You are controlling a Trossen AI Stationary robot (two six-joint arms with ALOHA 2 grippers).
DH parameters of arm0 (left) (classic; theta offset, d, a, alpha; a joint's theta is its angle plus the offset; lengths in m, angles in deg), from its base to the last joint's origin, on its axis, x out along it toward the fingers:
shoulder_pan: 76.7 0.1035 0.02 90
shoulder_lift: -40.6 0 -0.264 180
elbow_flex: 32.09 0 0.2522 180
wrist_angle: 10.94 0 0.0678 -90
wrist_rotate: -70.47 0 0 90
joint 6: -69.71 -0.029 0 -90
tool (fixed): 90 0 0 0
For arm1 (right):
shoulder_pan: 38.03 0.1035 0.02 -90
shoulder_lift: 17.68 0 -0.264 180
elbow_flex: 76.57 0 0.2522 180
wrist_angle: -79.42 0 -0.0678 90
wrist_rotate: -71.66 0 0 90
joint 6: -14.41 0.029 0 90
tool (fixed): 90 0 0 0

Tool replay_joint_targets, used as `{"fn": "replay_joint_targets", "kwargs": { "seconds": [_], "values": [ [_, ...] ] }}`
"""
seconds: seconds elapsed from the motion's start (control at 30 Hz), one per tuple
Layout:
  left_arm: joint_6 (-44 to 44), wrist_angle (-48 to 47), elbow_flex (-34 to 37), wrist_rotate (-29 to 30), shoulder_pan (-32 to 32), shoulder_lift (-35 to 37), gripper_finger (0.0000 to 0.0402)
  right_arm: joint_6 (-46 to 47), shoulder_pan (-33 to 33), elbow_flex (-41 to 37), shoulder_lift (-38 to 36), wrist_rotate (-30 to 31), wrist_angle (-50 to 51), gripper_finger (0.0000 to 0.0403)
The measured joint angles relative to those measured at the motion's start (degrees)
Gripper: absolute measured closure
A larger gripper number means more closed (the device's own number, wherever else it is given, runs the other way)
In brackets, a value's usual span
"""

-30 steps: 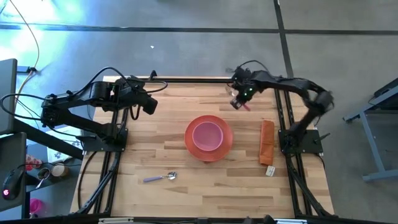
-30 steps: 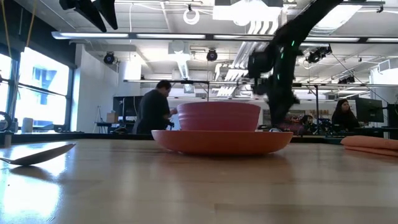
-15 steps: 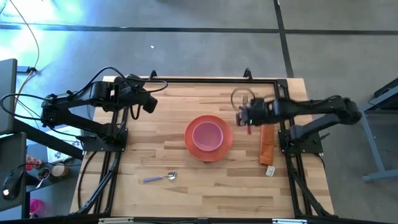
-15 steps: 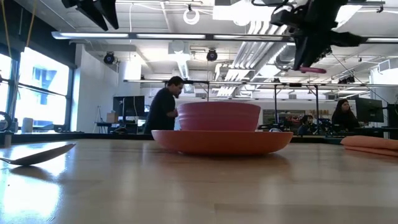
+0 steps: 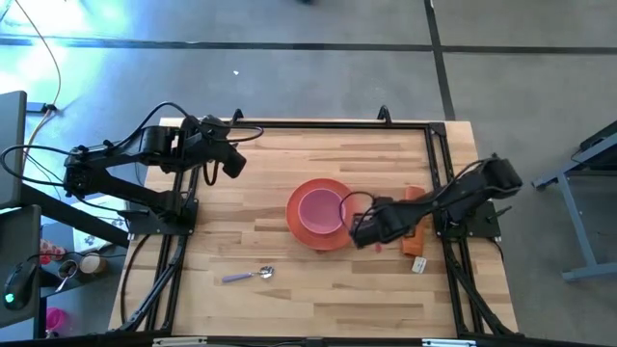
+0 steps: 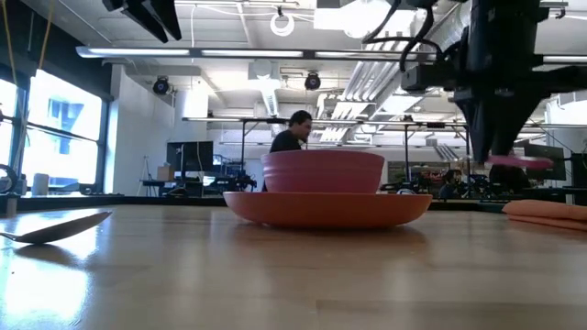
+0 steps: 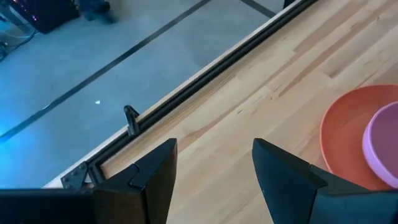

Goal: Set table place
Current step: Put the fork to the right side of the plate

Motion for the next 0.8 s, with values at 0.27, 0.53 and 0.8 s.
{"fn": "replay_joint_targets", "kwargs": {
  "seconds": [0.27,0.53,0.8],
  "values": [
    [-1.22,-0.04,0.0,-1.08,0.0,0.0,0.0204,-9.27,-2.35,-5.27,2.57,-0.23,-6.76,0.0397],
    [-1.17,-0.07,0.0,-1.54,0.02,0.0,0.0204,-12.7,-6.82,-15.76,-0.3,-1.23,-19.56,0.0397],
    [-0.01,-0.07,0.0,-1.56,0.02,0.0,0.0204,-13.56,-8.63,-20.28,-3.4,-2.21,-24.31,0.0397]
  ]
}}
